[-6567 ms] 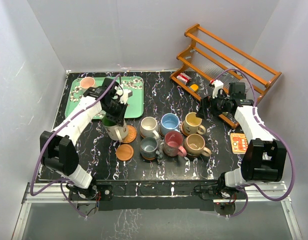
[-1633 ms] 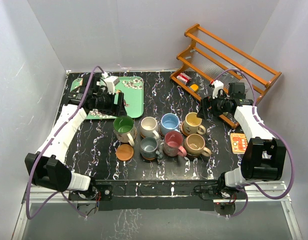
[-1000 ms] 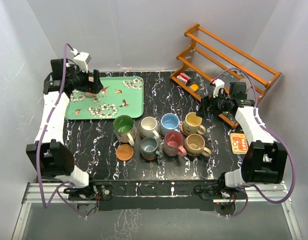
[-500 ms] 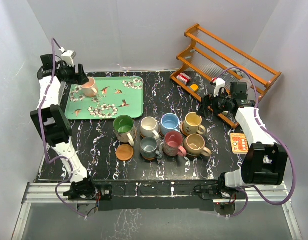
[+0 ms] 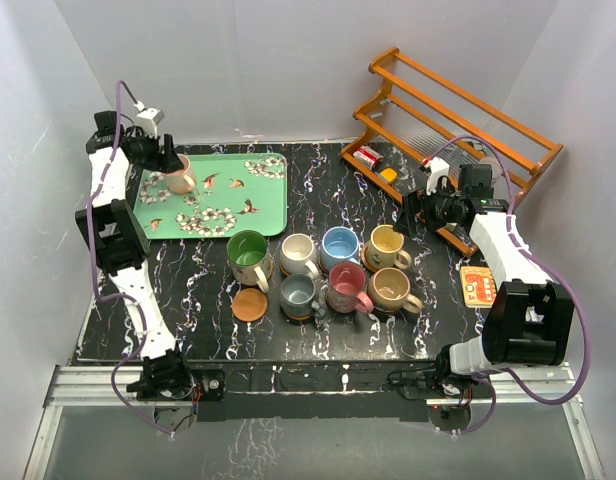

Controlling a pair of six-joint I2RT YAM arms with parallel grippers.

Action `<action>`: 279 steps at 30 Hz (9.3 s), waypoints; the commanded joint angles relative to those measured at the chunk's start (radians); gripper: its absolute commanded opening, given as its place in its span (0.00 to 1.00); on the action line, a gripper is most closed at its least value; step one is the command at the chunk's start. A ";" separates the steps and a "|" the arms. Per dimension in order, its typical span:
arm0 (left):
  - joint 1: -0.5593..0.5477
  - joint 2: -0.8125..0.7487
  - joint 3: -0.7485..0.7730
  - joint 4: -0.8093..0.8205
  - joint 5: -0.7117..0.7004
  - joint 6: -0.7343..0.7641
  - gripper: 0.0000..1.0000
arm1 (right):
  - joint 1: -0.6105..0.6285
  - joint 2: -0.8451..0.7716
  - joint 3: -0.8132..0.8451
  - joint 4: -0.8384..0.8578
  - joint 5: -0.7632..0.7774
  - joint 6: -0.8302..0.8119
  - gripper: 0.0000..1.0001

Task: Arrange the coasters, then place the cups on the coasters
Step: Pick up the cup from the tray, then place the cup on the coaster, then reset both arms

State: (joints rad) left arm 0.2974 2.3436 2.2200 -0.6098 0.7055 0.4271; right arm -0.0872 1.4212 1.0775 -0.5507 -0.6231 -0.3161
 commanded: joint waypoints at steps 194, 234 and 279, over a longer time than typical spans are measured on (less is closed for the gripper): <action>-0.473 -1.194 -0.887 -0.041 -0.701 -0.129 0.79 | -0.004 0.175 0.564 -0.275 0.310 -0.030 0.98; -0.265 -1.175 -1.157 0.717 -0.814 -0.187 0.99 | 0.031 -0.168 0.112 0.450 0.411 0.196 0.98; -0.194 -1.366 -1.176 0.510 -0.488 -0.355 0.99 | -0.051 -0.347 0.039 0.263 0.271 0.019 0.99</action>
State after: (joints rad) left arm 0.0937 0.9932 1.0470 -0.0978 0.1715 0.0704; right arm -0.1329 1.0687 1.1091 -0.2955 -0.3367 -0.2817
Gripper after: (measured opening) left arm 0.985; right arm 0.983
